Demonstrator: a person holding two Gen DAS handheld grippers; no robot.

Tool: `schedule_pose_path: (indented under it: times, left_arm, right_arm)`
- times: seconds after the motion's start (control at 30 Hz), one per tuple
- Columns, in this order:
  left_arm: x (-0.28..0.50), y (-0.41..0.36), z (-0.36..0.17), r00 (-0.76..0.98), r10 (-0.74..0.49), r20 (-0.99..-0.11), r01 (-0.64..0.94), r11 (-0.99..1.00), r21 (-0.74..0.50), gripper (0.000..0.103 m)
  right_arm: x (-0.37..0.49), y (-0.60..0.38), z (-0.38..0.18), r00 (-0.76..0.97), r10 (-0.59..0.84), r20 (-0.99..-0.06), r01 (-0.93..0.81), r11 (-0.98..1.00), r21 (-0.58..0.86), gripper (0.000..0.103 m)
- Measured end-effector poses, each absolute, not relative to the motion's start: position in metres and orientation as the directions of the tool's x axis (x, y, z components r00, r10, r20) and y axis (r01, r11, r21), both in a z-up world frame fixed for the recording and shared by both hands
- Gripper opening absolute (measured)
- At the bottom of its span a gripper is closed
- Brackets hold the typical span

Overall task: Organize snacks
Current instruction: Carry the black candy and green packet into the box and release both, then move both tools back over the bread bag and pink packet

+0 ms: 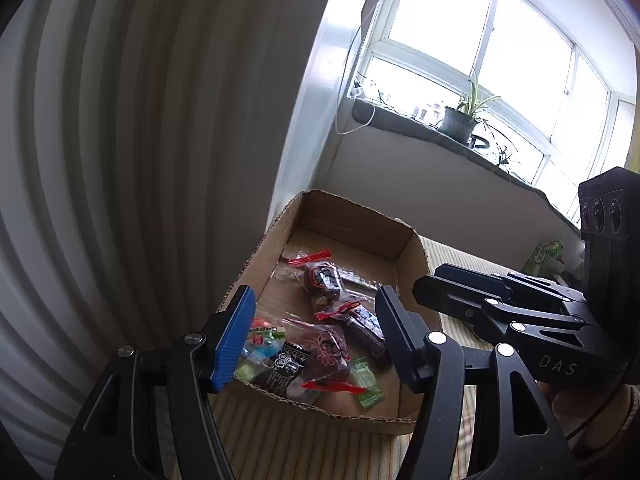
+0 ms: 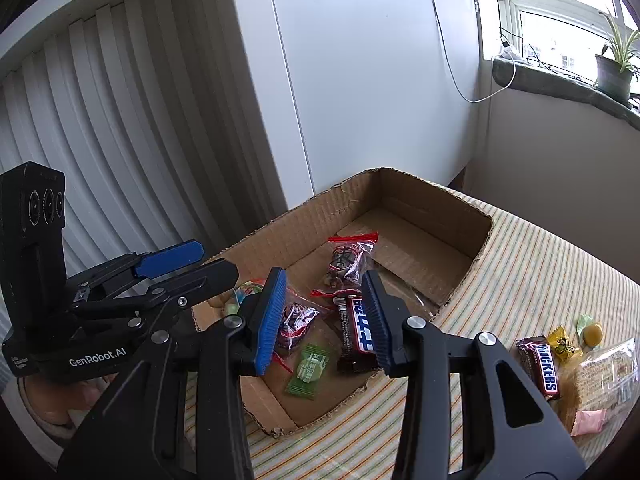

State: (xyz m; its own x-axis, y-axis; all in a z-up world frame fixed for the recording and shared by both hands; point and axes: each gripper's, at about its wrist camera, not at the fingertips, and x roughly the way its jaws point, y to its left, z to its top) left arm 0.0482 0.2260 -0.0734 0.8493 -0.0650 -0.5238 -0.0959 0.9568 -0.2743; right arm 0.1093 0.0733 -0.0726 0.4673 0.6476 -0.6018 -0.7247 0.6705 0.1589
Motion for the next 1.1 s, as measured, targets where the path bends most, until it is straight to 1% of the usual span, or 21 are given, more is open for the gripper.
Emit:
schedule_pose_path:
  times: [0.33, 0.57, 0.87, 1.1]
  left_arm:
    - [0.042, 0.233, -0.068, 0.853, -0.038, -0.521, -0.127, 0.952, -0.278, 0.062]
    - [0.046, 0.215, -0.060, 0.852, -0.034, -0.523, -0.113, 0.963, -0.246, 0.062]
    - [0.068, 0.150, -0.052, 0.839, -0.075, -0.539, -0.030, 0.983, -0.183, 0.062]
    - [0.090, 0.066, -0.050, 0.815, -0.167, -0.555, 0.099, 0.984, -0.150, 0.062]
  right_arm:
    - [0.104, 0.068, -0.071, 0.462, 0.661, -0.591, -0.730, 0.662, 0.169, 0.041]
    - [0.108, 0.041, -0.071, 0.481, 0.667, -0.569, -0.708, 0.678, 0.197, 0.041]
    - [0.121, -0.049, -0.071, 0.553, 0.643, -0.530, -0.619, 0.743, 0.255, 0.041]
    - [0.127, -0.159, -0.073, 0.656, 0.551, -0.516, -0.475, 0.832, 0.286, 0.041]
